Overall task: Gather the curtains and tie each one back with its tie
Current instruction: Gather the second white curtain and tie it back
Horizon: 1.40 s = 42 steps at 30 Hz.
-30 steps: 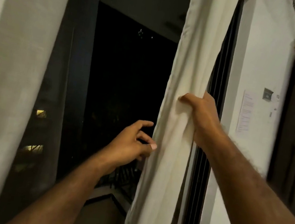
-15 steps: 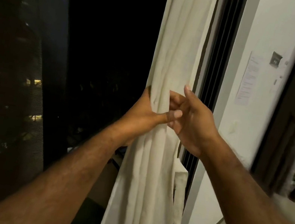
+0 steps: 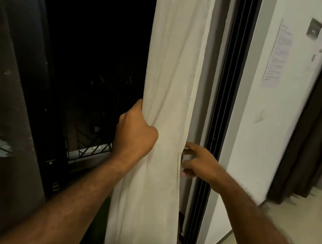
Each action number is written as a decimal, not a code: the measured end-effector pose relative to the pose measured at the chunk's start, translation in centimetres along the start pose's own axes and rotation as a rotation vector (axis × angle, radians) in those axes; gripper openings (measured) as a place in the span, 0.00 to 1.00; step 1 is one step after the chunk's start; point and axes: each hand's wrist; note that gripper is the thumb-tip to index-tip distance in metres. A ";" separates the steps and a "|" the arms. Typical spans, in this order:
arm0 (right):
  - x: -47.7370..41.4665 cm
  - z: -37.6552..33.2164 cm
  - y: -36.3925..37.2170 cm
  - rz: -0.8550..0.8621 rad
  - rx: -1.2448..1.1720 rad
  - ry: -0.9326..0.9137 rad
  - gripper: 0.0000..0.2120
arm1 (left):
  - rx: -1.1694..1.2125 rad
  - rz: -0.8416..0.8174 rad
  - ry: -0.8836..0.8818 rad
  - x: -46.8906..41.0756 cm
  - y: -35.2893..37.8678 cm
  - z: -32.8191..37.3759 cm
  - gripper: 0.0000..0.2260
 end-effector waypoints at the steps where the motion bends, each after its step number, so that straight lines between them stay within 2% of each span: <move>1: -0.1 0.4 0.2 -0.049 -0.001 0.009 0.25 | 0.003 -0.004 -0.034 0.4 0.4 -0.3 0.22; 5: -0.6 0.9 0.8 -0.108 0.019 -0.037 0.17 | 0.012 0.034 -0.126 1.9 1.5 -1.5 0.20; 10: -1.2 1.8 0.9 0.018 -0.018 -0.046 0.10 | 0.064 0.003 -0.178 2.6 1.5 -1.4 0.19; 12: -1.7 2.0 1.1 0.098 -0.218 -0.010 0.11 | 0.085 -0.021 -0.186 2.8 1.3 -1.1 0.20; 15: -2.5 1.6 1.4 0.137 -0.673 0.013 0.13 | 0.155 -0.072 -0.222 3.1 0.9 -0.8 0.21; 19: -3.5 -0.4 3.1 0.018 -0.812 -0.009 0.11 | 0.248 -0.268 -0.288 3.5 0.3 -0.4 0.21; 21: -3.6 -1.7 4.5 -0.120 -0.918 -0.005 0.11 | 0.181 -0.347 -0.283 3.4 0.0 -0.4 0.21; 23: -3.6 -2.6 5.7 -0.255 -1.040 -0.042 0.19 | -0.099 -0.349 -0.196 3.1 -0.3 -1.1 0.21; 25: -3.6 -3.1 6.6 -0.316 -1.129 -0.070 0.22 | -0.402 -0.298 -0.091 2.9 -1.1 -2.0 0.25; 26: -3.7 -3.1 6.8 -0.322 -1.155 -0.079 0.22 | -0.398 -0.306 -0.109 2.8 -1.6 -2.5 0.27; 28: -3.8 -3.3 7.2 -0.321 -1.176 -0.088 0.22 | -0.202 -0.359 -0.240 2.8 -2.6 -3.5 0.27; 29: -3.7 -3.3 7.2 -0.306 -1.175 -0.088 0.23 | -0.142 -0.380 -0.281 2.8 -2.9 -3.7 0.27; 33: -2.9 -3.6 7.9 -0.192 -1.112 -0.092 0.21 | -0.176 -0.409 -0.303 2.8 -3.9 -4.8 0.23; 36: -1.8 -2.9 8.6 -0.002 -0.915 -0.126 0.16 | -0.260 -0.395 -0.336 2.1 -4.4 -4.9 0.22; 38: -0.6 -1.9 9.2 0.178 -0.726 -0.218 0.10 | -0.266 -0.393 -0.358 1.5 -4.6 -4.7 0.20; 39: 0.3 -1.2 9.6 0.271 -0.596 -0.312 0.14 | -0.245 -0.399 -0.372 1.3 -4.6 -4.5 0.19; 40: 1.3 -0.2 10.1 0.338 -0.436 -0.431 0.22 | -0.213 -0.407 -0.388 1.2 -4.5 -4.4 0.19; 42: 2.6 2.2 11.4 0.384 -0.070 -0.675 0.35 | -0.148 -0.404 -0.426 1.1 -4.3 -4.2 0.18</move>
Point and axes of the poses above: each hand's wrist, its own x-axis away from the middle knuckle, its own y-axis out of the palm, z = x × y, and after that the axes turned 7 degrees about -z, right-handed
